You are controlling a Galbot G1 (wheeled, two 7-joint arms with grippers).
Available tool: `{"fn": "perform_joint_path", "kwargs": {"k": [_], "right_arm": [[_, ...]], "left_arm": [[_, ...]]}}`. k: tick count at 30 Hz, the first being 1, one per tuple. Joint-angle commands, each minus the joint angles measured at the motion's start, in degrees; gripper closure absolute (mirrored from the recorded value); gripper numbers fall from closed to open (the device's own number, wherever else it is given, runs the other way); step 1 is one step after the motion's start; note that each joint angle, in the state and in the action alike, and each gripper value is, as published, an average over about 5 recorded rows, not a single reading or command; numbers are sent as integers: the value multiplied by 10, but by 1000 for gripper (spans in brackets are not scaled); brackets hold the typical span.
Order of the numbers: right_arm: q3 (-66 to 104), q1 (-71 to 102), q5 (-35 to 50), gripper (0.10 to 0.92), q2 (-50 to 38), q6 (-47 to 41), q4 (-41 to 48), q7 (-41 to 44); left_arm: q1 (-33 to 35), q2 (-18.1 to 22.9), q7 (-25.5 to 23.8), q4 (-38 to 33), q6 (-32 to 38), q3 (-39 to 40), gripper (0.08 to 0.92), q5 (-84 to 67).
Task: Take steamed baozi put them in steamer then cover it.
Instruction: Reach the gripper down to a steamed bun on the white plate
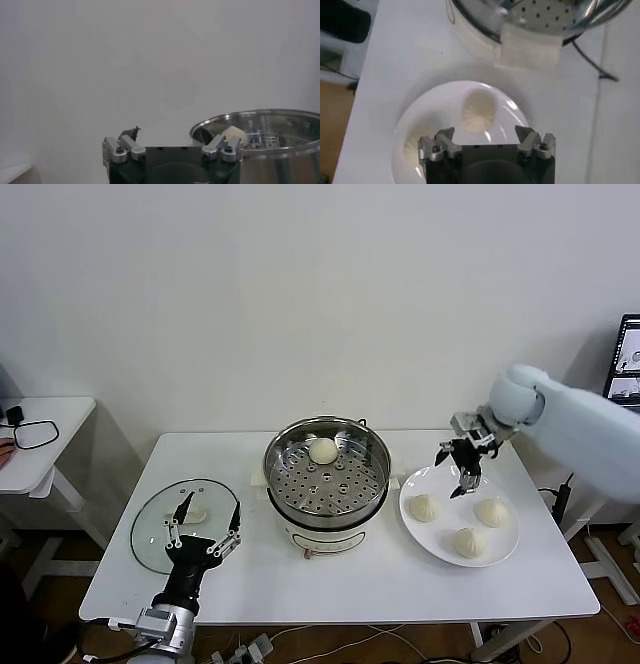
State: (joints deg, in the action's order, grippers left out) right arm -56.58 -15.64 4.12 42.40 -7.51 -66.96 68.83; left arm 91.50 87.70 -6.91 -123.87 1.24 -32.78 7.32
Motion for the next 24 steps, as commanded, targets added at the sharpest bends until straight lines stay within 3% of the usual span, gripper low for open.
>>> {"fn": "perform_joint_path", "kwargs": {"k": [1, 24], "right_arm": [[59, 111, -34, 203, 27, -37, 50, -40], [98, 146, -66, 203, 95, -19, 114, -86]], "left_arm": [[-1, 0, 0, 5, 0, 1, 177, 1], [-11, -1, -2, 25, 4, 7, 177, 4]]}}
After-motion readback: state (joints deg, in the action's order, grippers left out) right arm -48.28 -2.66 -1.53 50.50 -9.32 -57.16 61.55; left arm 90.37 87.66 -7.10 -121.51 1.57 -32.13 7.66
